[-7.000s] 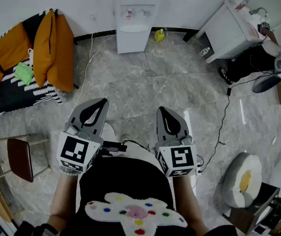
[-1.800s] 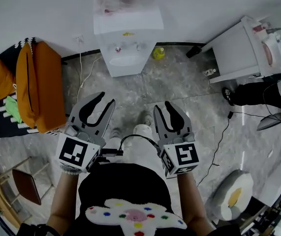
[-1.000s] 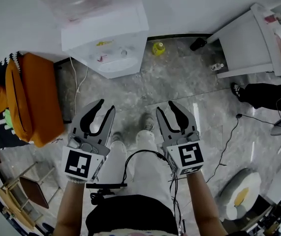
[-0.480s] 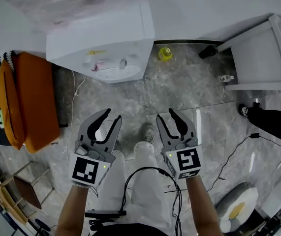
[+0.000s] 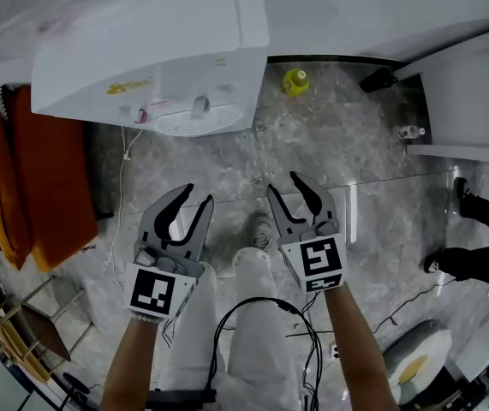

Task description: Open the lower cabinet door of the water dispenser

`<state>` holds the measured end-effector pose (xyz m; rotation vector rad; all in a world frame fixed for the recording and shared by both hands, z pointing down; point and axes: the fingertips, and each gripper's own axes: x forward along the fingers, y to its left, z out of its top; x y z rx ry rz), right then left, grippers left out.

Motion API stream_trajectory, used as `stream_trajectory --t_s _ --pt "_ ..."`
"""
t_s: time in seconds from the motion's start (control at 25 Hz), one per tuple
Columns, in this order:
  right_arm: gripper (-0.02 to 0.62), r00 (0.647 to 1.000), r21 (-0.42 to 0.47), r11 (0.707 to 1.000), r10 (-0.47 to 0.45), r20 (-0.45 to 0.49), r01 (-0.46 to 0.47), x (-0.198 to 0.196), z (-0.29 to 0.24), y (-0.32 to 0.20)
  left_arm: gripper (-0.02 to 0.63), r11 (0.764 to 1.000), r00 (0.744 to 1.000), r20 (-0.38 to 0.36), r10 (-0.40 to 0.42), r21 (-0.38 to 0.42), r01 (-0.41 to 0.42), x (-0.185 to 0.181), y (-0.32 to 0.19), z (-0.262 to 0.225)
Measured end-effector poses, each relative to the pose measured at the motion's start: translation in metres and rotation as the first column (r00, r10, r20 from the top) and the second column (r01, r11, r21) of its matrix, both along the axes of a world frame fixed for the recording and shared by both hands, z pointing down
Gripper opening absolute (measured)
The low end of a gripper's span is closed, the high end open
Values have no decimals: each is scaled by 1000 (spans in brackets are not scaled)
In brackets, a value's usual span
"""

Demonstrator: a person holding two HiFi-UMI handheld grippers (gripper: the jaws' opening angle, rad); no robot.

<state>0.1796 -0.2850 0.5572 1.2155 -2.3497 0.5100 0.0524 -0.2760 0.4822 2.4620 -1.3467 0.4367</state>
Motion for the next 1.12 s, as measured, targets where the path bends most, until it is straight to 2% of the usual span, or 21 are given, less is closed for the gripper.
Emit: stream_trajectory --t_s 0.16,0.44,0.8,1.12 --pt "167 999 -10 999 -42 -17 42 0 40 -14 123 1000 999 34 -13 -27 14 2 -5 39" --pt "179 993 -17 994 -106 -44 106 -8 98 -42 124 996 998 21 -65 -52 66 5 -17 86" --pt "187 985 -36 986 -162 -64 160 -17 162 -76 124 993 993 83 -88 -77 94 2 -24 145" --pt "195 974 -60 980 -197 -114 191 -24 212 -108 124 984 988 65 -141 -104 147 1 -34 178"
